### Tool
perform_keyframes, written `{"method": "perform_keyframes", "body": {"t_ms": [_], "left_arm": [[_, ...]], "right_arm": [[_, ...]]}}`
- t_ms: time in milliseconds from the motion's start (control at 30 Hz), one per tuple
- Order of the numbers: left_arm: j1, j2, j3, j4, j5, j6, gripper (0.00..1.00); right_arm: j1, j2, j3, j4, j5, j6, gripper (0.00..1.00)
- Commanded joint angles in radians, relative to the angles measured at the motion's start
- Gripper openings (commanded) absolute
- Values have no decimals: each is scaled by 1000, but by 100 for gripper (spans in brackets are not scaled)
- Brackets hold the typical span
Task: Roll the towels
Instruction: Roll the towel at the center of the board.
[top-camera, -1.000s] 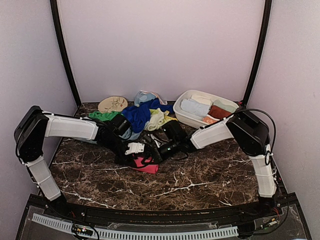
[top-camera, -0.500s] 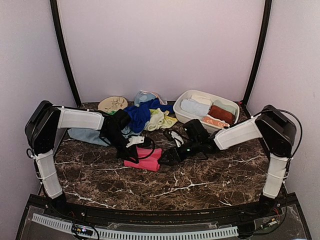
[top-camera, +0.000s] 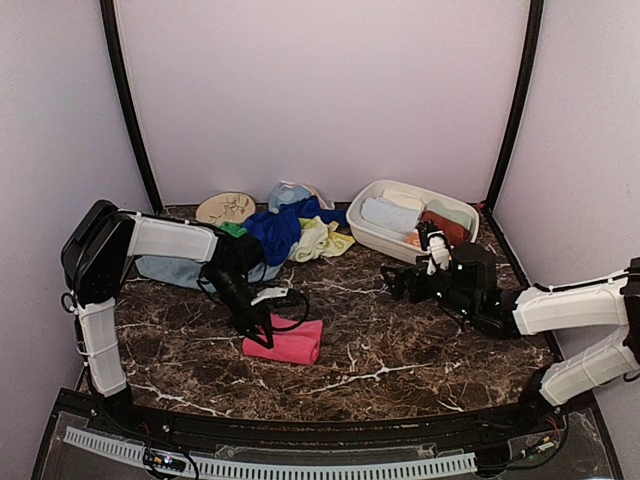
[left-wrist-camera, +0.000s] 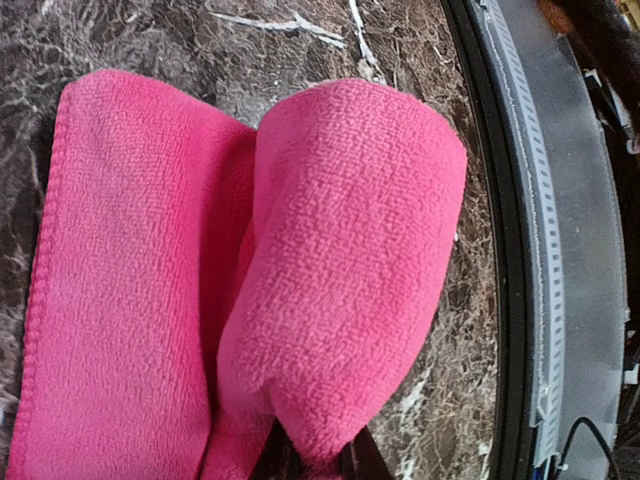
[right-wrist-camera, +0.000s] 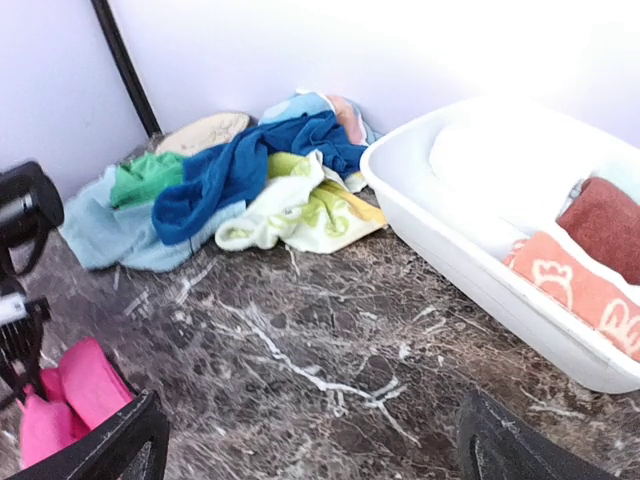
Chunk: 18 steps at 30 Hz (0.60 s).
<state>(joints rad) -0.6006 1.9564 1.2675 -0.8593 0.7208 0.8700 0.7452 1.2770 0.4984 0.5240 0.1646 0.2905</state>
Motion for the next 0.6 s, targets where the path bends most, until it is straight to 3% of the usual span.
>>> {"method": "perform_keyframes", "body": {"t_ms": [0, 167, 267, 567], "left_arm": [[-8, 99, -34, -112, -14, -71, 7], [-9, 165, 10, -127, -29, -122, 7], [-7, 193, 38, -132, -52, -143, 7], [-5, 243, 58, -128, -123, -177, 8]], "right_arm": [[186, 29, 10, 39, 124, -251, 100], [411, 94, 70, -30, 104, -561, 98], [530, 185, 123, -38, 85, -737, 90], [608, 556, 383, -56, 72, -972, 74]]}}
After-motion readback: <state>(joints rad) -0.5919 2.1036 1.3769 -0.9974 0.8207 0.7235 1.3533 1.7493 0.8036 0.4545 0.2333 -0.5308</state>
